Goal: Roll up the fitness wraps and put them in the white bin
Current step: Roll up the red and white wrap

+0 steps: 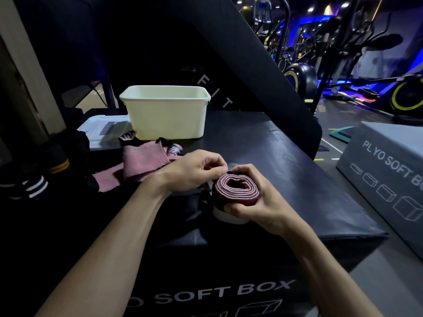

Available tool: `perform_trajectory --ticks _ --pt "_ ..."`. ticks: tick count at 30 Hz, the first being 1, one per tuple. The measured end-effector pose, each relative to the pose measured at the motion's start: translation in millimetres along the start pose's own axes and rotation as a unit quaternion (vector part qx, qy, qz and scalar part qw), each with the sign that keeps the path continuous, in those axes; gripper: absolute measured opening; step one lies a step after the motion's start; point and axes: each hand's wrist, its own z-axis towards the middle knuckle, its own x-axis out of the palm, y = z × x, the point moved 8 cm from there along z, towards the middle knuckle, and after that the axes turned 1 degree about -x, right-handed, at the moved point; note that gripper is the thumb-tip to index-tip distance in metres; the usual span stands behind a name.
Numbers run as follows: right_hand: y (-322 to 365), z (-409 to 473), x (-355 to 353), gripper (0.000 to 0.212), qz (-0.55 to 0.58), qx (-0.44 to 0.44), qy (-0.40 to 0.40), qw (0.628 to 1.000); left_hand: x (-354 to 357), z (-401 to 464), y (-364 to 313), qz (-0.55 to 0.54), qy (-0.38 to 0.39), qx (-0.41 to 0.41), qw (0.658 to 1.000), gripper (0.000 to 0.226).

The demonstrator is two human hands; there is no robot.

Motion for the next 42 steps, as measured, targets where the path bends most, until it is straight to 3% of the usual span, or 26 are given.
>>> perform_trajectory --ticks 8,12,18,25,30,35,42 --pt "-5.2 -4.4 1.3 0.063 0.025 0.019 -0.009 0.999 17.8 5.3 16.5 -0.168 -0.019 -0.110 0.979 0.019" --pt "-5.3 -7.6 3.1 0.090 0.021 0.021 -0.002 1.000 23.6 5.0 27.9 -0.219 0.009 -0.142 0.965 0.015" --pt "0.8 -7.5 5.5 0.098 0.001 0.002 0.017 1.000 15.6 0.2 16.2 -0.202 0.037 -0.096 0.974 0.018" --pt "1.1 -6.4 7.7 0.093 -0.003 -0.010 0.018 1.000 14.7 3.9 24.3 -0.168 0.016 -0.131 0.977 0.017" --pt "1.5 -8.1 5.3 0.096 -0.006 -0.011 0.018 1.000 11.8 1.0 16.9 -0.171 0.021 -0.099 0.980 0.015" --pt "-1.0 -6.3 5.5 0.093 0.004 -0.009 0.021 1.000 8.9 6.0 14.1 -0.102 0.007 -0.089 0.991 0.017" --pt "-5.7 -6.0 -2.1 0.073 0.026 0.018 -0.031 0.999 2.4 -5.9 23.1 -0.183 -0.113 -0.072 0.974 0.021"
